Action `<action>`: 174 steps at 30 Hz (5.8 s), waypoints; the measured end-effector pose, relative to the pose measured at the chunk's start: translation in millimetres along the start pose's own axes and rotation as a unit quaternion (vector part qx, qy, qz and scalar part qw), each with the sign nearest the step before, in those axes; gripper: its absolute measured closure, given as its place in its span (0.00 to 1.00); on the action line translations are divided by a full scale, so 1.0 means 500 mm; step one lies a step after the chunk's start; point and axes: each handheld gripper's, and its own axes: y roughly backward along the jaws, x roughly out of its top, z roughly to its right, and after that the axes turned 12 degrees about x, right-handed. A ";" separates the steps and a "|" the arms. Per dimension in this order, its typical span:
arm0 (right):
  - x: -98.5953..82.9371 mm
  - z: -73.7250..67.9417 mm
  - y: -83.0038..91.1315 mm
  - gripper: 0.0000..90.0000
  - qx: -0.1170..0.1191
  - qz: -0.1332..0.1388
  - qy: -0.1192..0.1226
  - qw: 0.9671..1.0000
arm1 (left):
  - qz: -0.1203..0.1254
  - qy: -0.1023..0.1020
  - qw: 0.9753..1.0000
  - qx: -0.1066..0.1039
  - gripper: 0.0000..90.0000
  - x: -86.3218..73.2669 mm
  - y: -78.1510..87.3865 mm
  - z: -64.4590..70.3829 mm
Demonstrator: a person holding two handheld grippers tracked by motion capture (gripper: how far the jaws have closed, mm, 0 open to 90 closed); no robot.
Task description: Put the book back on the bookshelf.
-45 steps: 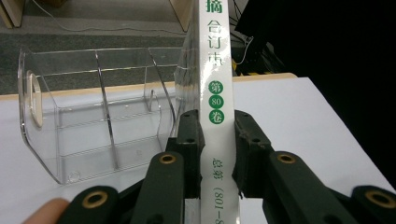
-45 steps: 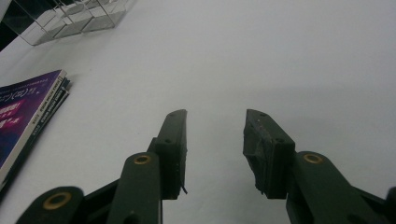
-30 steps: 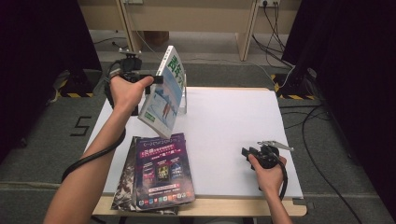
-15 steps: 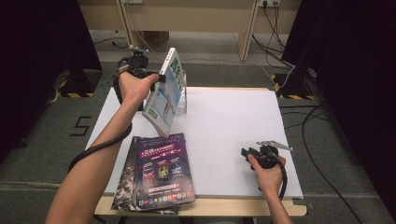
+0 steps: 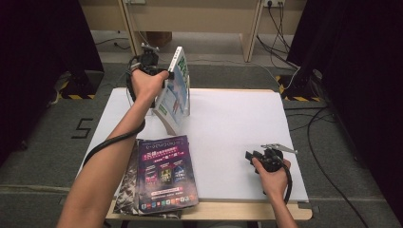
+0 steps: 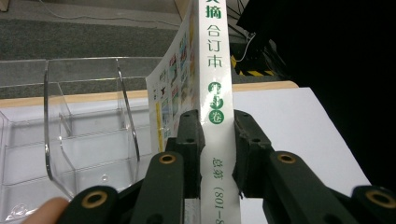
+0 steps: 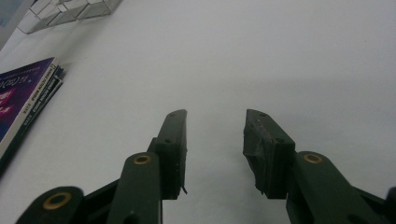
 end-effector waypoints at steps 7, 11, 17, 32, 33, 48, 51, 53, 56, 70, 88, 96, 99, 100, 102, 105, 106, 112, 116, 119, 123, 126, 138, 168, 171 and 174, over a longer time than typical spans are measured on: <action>-0.002 -0.001 -0.002 0.67 0.002 -0.003 -0.001 1.000 | 0.007 -0.005 1.000 0.006 0.82 -0.026 -0.011 -0.015; -0.003 -0.001 -0.004 0.67 0.001 -0.005 -0.001 1.000 | 0.014 0.003 1.000 0.012 0.82 -0.051 -0.017 -0.041; -0.005 -0.005 -0.008 0.66 0.002 -0.010 -0.001 1.000 | 0.027 0.003 0.999 0.039 0.82 -0.065 -0.004 -0.075; -0.009 0.001 -0.011 0.66 0.004 -0.016 -0.009 1.000 | 0.024 -0.001 0.997 0.068 0.82 -0.082 0.014 -0.058; -0.009 0.001 -0.011 0.66 0.004 -0.016 -0.009 1.000 | 0.020 -0.001 0.998 0.067 0.82 -0.081 0.011 -0.058; -0.009 0.006 -0.013 0.64 0.008 -0.022 -0.016 1.000 | -0.049 0.020 0.996 0.067 0.82 -0.068 -0.055 -0.054; -0.010 0.007 -0.015 0.64 0.008 -0.022 -0.015 1.000 | -0.062 0.023 0.995 0.068 0.81 -0.060 -0.068 -0.057; -0.009 0.008 -0.015 0.64 0.010 -0.023 -0.013 1.000 | -0.078 0.013 0.994 0.075 0.81 -0.051 -0.077 -0.055; -0.009 0.009 -0.015 0.64 0.012 -0.023 -0.019 0.999 | -0.095 0.006 0.992 0.078 0.81 -0.039 -0.086 -0.049; -0.007 0.013 -0.016 0.63 0.016 -0.023 -0.018 0.999 | -0.141 -0.003 0.987 0.073 0.70 -0.005 -0.122 -0.049; -0.007 0.013 -0.016 0.61 0.021 -0.022 -0.025 0.999 | -0.138 -0.055 0.982 0.113 0.55 0.012 -0.156 -0.019; -0.007 0.013 -0.016 0.61 0.021 -0.022 -0.025 0.999 | -0.164 -0.060 0.978 0.112 0.62 0.008 -0.160 -0.023; -0.007 0.013 -0.016 0.61 0.022 -0.022 -0.027 0.999 | -0.175 -0.058 0.977 0.111 0.64 0.005 -0.166 -0.024; -0.007 0.012 -0.016 0.61 0.022 -0.023 -0.030 0.999 | -0.174 -0.060 0.976 0.113 0.64 0.004 -0.167 -0.024; -0.006 0.013 -0.015 0.61 0.023 -0.024 -0.028 0.999 | -0.177 -0.060 0.976 0.113 0.65 0.004 -0.170 -0.023; -0.006 0.015 -0.015 0.61 0.023 -0.023 -0.026 0.999 | -0.184 -0.063 0.974 0.116 0.66 0.005 -0.176 -0.023; -0.006 0.014 -0.015 0.61 0.025 -0.024 -0.031 0.999 | -0.187 -0.063 0.973 0.118 0.66 0.005 -0.179 -0.023; -0.007 0.016 -0.015 0.61 0.027 -0.021 -0.029 0.999 | -0.191 -0.063 0.972 0.122 0.66 0.008 -0.193 -0.023; -0.006 0.016 -0.015 0.61 0.027 -0.022 -0.029 0.999 | -0.186 -0.063 0.973 0.122 0.65 0.018 -0.195 -0.022; -0.006 0.016 -0.015 0.61 0.027 -0.022 -0.030 0.999 | -0.188 -0.059 0.973 0.118 0.65 0.020 -0.197 -0.023; -0.006 0.015 -0.015 0.61 0.026 -0.023 -0.029 0.999 | -0.188 -0.061 0.972 0.124 0.66 0.020 -0.206 -0.024; -0.006 0.016 -0.015 0.61 0.027 -0.021 -0.029 0.999 | -0.190 -0.062 0.972 0.125 0.66 0.018 -0.216 -0.021; -0.006 0.015 -0.015 0.61 0.028 -0.021 -0.035 0.999 | -0.190 -0.072 0.972 0.121 0.79 0.022 -0.223 -0.010; -0.007 0.016 -0.015 0.61 0.028 -0.021 -0.026 0.999 | 0.105 -0.009 0.994 0.031 0.82 -0.051 -0.086 -0.017; -0.007 0.015 -0.015 0.61 0.027 -0.021 -0.026 0.999 | 0.133 -0.008 0.990 0.035 0.82 -0.088 -0.086 -0.019; -0.008 0.015 -0.015 0.61 0.026 -0.020 -0.022 0.999 | 0.149 -0.013 0.988 0.028 0.82 -0.119 -0.080 -0.031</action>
